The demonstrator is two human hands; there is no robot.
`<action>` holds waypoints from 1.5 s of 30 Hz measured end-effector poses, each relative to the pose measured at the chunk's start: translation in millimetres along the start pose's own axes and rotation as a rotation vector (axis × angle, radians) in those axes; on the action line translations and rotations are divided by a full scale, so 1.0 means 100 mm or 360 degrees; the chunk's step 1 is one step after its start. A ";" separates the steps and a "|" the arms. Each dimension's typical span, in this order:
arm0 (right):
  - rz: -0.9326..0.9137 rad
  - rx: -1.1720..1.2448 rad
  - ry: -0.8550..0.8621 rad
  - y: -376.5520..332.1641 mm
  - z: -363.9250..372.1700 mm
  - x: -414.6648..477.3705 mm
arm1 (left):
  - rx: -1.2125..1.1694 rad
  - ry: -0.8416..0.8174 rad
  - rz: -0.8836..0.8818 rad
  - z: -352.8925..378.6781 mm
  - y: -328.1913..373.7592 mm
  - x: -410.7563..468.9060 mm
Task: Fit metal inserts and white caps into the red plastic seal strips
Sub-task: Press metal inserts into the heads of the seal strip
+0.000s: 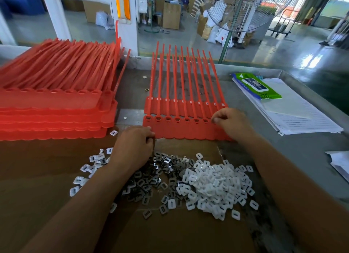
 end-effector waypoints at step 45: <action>0.0222 -0.0024 0.0116 0.09 0.03 0.20 | -0.0002 -0.0015 -0.0030 0.02 -0.01 0.01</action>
Point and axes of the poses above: each hand's wrist, its own x-axis towards the middle knuckle, its own z-axis out of the palm, y = z × x, the point moved 2 cm from there along x, towards the middle knuckle, and after that the axes turned 14 degrees about z, right-handed, at the moved point
